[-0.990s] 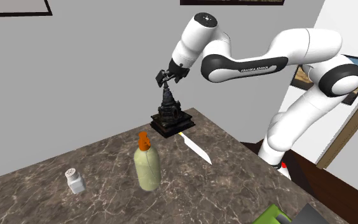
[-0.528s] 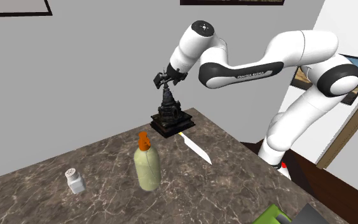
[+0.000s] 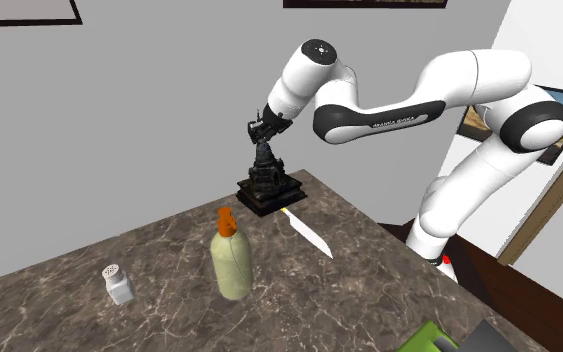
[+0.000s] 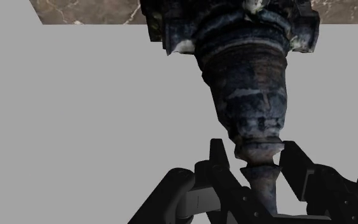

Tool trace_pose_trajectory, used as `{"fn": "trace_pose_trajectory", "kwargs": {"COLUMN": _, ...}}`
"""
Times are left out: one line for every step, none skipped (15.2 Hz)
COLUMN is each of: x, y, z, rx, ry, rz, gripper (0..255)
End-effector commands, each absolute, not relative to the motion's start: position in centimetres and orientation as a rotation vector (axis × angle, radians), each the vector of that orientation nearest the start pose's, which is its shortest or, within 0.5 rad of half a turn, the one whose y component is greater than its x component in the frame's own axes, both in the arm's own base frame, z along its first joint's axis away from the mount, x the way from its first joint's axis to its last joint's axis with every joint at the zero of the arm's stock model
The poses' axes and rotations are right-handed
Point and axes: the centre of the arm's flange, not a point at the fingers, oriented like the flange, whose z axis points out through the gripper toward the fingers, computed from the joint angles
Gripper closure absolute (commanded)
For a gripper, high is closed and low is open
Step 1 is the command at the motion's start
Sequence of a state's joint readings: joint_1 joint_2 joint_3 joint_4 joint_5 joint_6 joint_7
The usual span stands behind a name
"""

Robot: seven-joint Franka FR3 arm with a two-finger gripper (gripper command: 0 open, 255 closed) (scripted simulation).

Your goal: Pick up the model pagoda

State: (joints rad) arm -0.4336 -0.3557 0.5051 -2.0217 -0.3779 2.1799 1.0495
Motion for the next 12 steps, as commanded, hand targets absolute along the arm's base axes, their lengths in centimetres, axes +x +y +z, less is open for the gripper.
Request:
{"fn": "trace_pose_trajectory", "kwargs": {"x": 49.8, "y": 6.0, "z": 63.3, "rx": -2.903, "ry": 1.260, "rz": -1.086, "gripper": 255}}
{"fn": "trace_pose_trajectory", "kwargs": {"x": 49.8, "y": 6.0, "z": 63.3, "rx": -2.903, "ry": 1.260, "rz": -1.086, "gripper": 255}}
{"fn": "trace_pose_trajectory", "kwargs": {"x": 49.8, "y": 6.0, "z": 63.3, "rx": -2.903, "ry": 1.260, "rz": -1.086, "gripper": 255}}
{"fn": "trace_pose_trajectory", "kwargs": {"x": 49.8, "y": 5.9, "z": 63.4, "rx": -2.903, "ry": 1.260, "rz": -1.086, "gripper": 255}}
{"fn": "trace_pose_trajectory", "kwargs": {"x": 49.9, "y": 5.9, "z": 63.3, "rx": -2.903, "ry": 1.260, "rz": -1.086, "gripper": 255}}
{"fn": "trace_pose_trajectory", "kwargs": {"x": 49.9, "y": 5.9, "z": 63.8, "rx": -2.903, "ry": 1.260, "rz": -1.086, "gripper": 255}}
{"fn": "trace_pose_trajectory", "kwargs": {"x": 49.9, "y": 5.9, "z": 64.3, "rx": -2.903, "ry": 1.260, "rz": -1.086, "gripper": 255}}
{"fn": "trace_pose_trajectory", "kwargs": {"x": 49.9, "y": 5.9, "z": 64.9, "rx": -2.903, "ry": 1.260, "rz": -1.086, "gripper": 255}}
{"fn": "trace_pose_trajectory", "kwargs": {"x": 49.9, "y": 5.9, "z": 65.4, "rx": -2.903, "ry": 1.260, "rz": -1.086, "gripper": 255}}
{"fn": "trace_pose_trajectory", "kwargs": {"x": 49.9, "y": 5.9, "z": 65.9, "rx": -2.903, "ry": 1.260, "rz": -1.086, "gripper": 255}}
{"fn": "trace_pose_trajectory", "kwargs": {"x": 49.9, "y": 5.9, "z": 66.5, "rx": -2.903, "ry": 1.260, "rz": -1.086, "gripper": 255}}
{"fn": "trace_pose_trajectory", "kwargs": {"x": 49.9, "y": 5.9, "z": 67.0, "rx": -2.903, "ry": 1.260, "rz": -1.086, "gripper": 255}}
